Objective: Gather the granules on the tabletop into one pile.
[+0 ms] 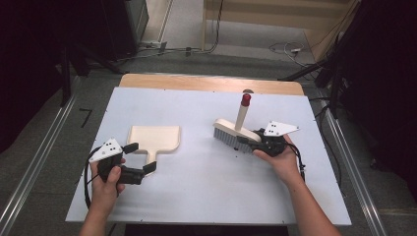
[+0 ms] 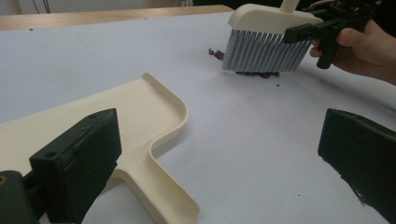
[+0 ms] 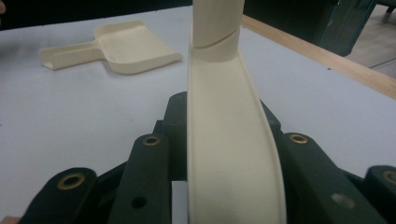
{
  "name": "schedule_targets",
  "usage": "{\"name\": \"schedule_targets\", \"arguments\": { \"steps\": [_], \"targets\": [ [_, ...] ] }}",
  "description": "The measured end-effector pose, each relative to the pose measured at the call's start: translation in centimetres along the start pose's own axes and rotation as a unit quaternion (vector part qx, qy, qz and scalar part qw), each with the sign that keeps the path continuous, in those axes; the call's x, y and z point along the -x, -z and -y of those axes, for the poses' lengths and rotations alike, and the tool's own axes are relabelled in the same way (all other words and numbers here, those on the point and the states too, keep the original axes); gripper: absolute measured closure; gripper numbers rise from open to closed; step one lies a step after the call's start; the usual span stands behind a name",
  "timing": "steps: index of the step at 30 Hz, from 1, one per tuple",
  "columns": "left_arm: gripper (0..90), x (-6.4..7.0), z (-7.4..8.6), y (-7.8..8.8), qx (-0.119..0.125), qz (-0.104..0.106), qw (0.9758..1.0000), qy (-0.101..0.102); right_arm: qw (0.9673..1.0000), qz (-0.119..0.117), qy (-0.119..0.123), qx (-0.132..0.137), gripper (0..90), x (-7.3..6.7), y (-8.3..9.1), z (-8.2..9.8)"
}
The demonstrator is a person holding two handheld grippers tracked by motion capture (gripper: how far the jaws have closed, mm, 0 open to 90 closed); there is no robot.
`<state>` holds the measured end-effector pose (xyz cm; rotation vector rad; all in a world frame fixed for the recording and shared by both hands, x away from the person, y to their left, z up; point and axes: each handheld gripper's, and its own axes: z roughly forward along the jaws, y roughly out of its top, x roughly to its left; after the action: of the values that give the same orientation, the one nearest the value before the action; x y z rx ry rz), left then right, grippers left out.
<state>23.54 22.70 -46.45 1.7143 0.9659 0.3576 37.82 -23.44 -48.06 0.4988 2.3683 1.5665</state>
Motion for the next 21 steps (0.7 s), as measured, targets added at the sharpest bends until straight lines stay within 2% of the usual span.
{"name": "schedule_targets", "arguments": {
  "steps": [5,8,10,12,14,16,21],
  "targets": [
    [0.0,0.0,0.0,-0.1,-0.001,0.001,1.0,-0.001,0.9999,-0.011,-0.008,0.009,65.8,-0.6,0.7,-0.6],
    [0.0,0.0,0.0,-0.1,-0.002,0.001,1.0,-0.002,0.9987,-0.036,-0.037,0.005,65.7,-1.2,0.9,-0.8],
    [0.0,0.0,0.0,-0.1,-0.002,0.001,1.0,-0.002,0.998,-0.05,-0.038,0.003,65.7,-1.7,0.7,-0.6],
    [0.0,0.1,0.0,-0.1,-0.002,0.001,1.0,-0.003,0.9977,-0.054,-0.036,-0.016,65.8,-1.9,0.2,-0.2],
    [0.0,0.1,0.0,-0.1,-0.001,0.002,1.0,-0.003,0.9981,-0.045,-0.027,-0.03,65.8,-1.8,-0.3,0.4],
    [0.0,0.1,0.0,-0.1,-0.002,0.002,1.0,-0.004,0.9986,-0.037,-0.031,-0.021,65.8,-1.3,-0.4,0.8],
    [0.0,0.0,0.0,-0.1,-0.001,0.001,1.0,-0.002,0.9997,-0.006,-0.021,-0.011,65.8,-0.1,-0.5,1.1]
  ]
}}
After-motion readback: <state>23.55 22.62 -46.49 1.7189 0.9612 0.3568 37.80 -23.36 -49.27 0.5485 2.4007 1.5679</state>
